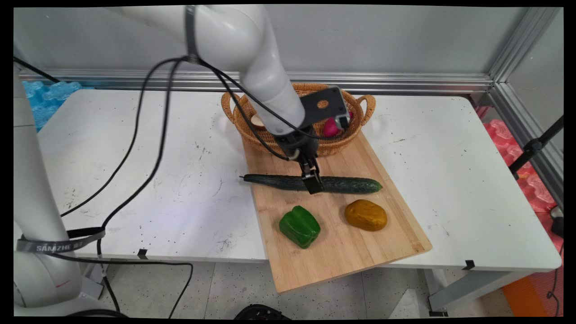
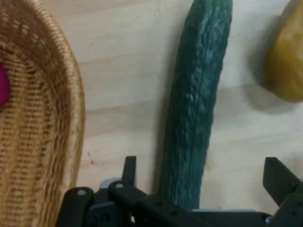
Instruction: Pick up the cucumber from the cutting board, then place the picked object in the vegetable basket
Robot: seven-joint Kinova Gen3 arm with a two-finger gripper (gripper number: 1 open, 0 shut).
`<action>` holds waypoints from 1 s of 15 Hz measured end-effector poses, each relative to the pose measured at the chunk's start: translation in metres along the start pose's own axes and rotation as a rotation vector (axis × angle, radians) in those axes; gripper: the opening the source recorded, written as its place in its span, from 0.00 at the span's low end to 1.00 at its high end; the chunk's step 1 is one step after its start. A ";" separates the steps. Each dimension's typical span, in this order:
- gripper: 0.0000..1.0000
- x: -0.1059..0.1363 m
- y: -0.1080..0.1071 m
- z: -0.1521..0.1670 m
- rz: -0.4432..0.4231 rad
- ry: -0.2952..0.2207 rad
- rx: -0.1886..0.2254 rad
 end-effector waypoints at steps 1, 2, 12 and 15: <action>1.00 0.003 0.000 0.007 0.007 -0.007 -0.002; 1.00 0.006 0.000 0.014 0.017 -0.015 -0.005; 0.00 0.028 -0.001 0.049 0.121 -0.043 -0.022; 0.00 0.030 -0.002 0.049 0.147 -0.045 -0.023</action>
